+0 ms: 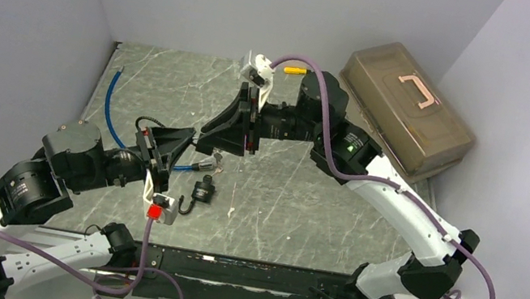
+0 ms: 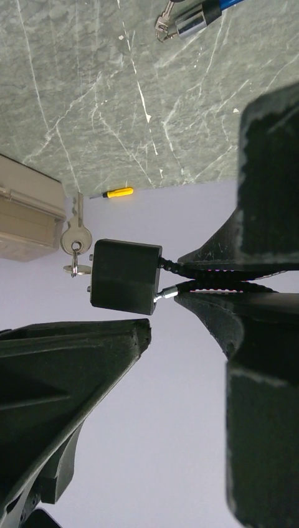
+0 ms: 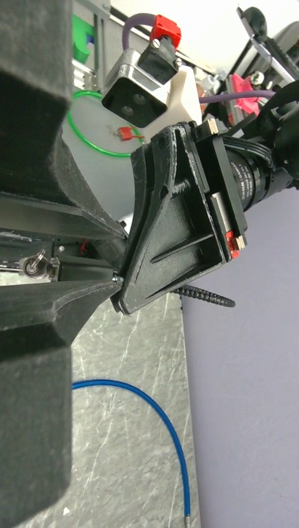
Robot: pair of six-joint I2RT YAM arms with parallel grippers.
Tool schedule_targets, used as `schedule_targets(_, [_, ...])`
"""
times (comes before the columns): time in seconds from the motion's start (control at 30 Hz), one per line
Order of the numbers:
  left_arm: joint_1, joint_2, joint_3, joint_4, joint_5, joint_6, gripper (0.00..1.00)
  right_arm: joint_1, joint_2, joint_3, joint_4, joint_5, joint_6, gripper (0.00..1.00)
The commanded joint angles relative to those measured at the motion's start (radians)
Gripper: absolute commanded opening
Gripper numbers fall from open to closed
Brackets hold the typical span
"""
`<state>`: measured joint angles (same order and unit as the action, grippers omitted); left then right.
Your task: Unlock with the key
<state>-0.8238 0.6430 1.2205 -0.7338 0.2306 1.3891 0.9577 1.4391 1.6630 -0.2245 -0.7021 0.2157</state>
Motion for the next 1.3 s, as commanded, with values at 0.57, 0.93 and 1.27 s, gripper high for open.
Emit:
schedule_targets(0.57, [0.007, -0.013, 0.000, -0.001, 0.038, 0.093, 0.00, 0.001, 0.141, 0.247, -0.391, -0.041, -0.197, 0.34])
schedule_targets(0.93, [0.008, -0.025, -0.025, -0.022, 0.029, 0.111, 0.33, 0.030, 0.060, 0.075, -0.223, 0.036, -0.206, 0.00])
schedule_targets(1.27, [0.022, 0.014, 0.089, -0.180, 0.219, -0.038, 0.56, 0.034, 0.006, 0.012, -0.250, 0.090, -0.278, 0.00])
